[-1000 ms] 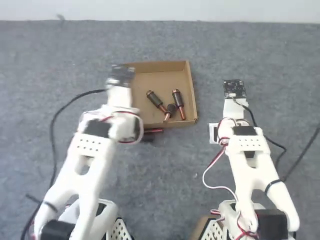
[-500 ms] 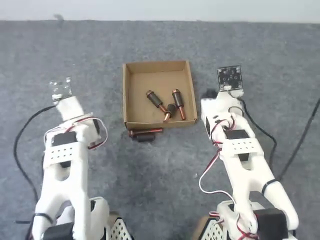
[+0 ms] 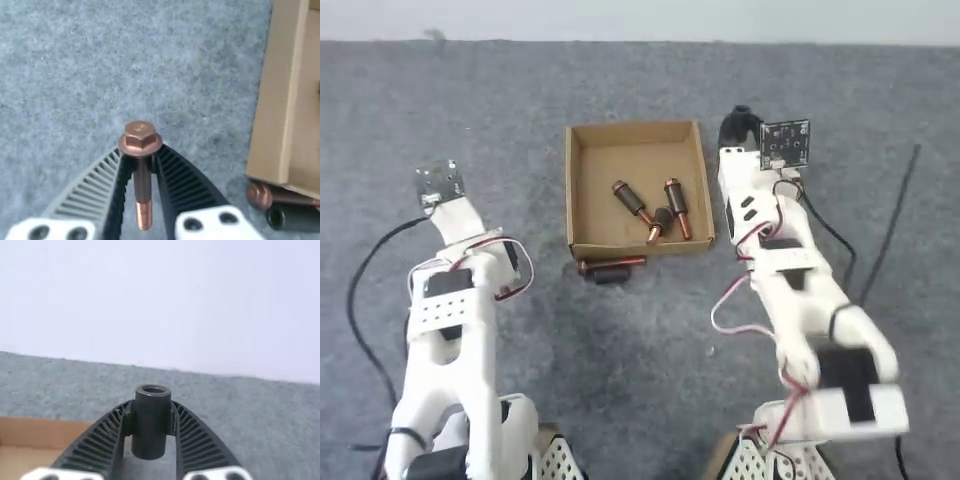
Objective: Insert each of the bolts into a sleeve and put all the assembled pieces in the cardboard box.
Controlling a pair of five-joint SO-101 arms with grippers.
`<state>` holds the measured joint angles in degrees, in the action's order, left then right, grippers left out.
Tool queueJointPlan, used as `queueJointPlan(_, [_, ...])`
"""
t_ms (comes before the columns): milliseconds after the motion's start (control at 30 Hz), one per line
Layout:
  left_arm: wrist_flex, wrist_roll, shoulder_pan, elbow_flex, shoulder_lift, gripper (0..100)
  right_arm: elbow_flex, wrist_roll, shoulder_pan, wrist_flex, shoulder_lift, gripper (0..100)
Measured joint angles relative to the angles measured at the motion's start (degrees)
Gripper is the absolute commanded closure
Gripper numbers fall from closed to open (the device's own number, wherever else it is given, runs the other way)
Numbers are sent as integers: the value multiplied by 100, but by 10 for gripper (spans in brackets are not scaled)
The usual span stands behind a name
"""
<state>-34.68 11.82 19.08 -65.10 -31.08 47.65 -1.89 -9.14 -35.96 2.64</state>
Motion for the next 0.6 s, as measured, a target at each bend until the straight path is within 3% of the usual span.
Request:
queueJointPlan(233, [316, 0, -53, -44, 0, 988, 44, -651, -211, -2110, 941, 992])
queueJointPlan(600, [316, 0, -44, -44, 0, 988, 2224, -677, -448, -4070, 949, 992])
